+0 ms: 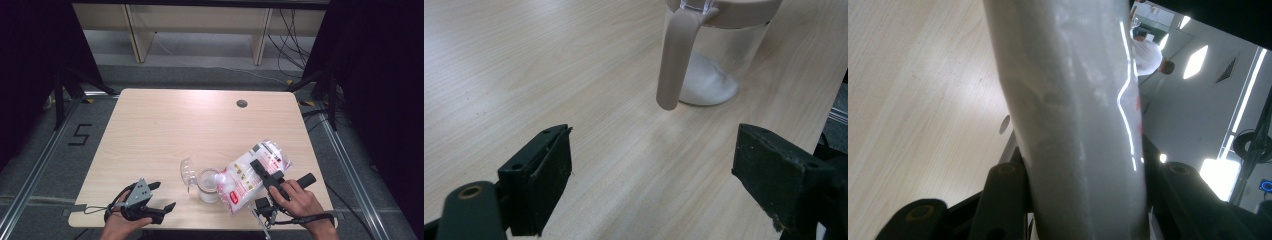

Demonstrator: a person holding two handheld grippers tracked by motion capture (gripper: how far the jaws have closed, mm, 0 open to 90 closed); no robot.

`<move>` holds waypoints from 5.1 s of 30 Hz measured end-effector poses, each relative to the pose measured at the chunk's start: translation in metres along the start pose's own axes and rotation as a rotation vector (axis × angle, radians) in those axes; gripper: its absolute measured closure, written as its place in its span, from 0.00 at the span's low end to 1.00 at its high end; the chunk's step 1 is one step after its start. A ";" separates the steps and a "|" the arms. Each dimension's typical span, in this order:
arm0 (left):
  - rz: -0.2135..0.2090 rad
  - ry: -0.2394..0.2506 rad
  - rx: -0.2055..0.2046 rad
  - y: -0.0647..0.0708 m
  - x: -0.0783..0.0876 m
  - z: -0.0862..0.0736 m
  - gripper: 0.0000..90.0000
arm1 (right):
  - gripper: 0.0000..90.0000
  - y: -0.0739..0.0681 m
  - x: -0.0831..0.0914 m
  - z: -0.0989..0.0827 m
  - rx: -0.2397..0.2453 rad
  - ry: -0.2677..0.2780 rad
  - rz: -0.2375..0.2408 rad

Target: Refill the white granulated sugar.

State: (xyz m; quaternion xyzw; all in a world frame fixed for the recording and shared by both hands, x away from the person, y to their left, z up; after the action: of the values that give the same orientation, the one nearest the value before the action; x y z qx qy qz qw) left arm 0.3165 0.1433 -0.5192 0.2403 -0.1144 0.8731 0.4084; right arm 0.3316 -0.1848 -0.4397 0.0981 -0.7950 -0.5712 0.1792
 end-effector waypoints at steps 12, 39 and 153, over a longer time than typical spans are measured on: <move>0.003 -0.001 -0.001 0.000 0.000 0.000 0.17 | 0.70 -0.001 0.001 0.000 -0.011 -0.004 0.007; 0.004 0.002 -0.020 -0.003 0.002 0.000 0.17 | 0.73 0.001 -0.001 0.000 0.002 0.009 0.012; 0.014 0.007 -0.002 -0.003 0.002 0.001 0.17 | 0.73 0.007 0.001 -0.002 0.006 0.027 -0.012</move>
State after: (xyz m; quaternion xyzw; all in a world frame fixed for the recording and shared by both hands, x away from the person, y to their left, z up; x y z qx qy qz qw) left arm 0.3178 0.1460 -0.5176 0.2359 -0.1153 0.8767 0.4030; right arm 0.3313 -0.1843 -0.4323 0.1112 -0.7936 -0.5684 0.1864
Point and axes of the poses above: each handheld gripper's, and its own axes: x roughly backward along the jaws, z roughly out of its top, y roughly to its right, the point moved 5 cm from there along -x, roughly forward along the jaws, and after that the axes turned 3 degrees about -x, right-handed, at the moved point
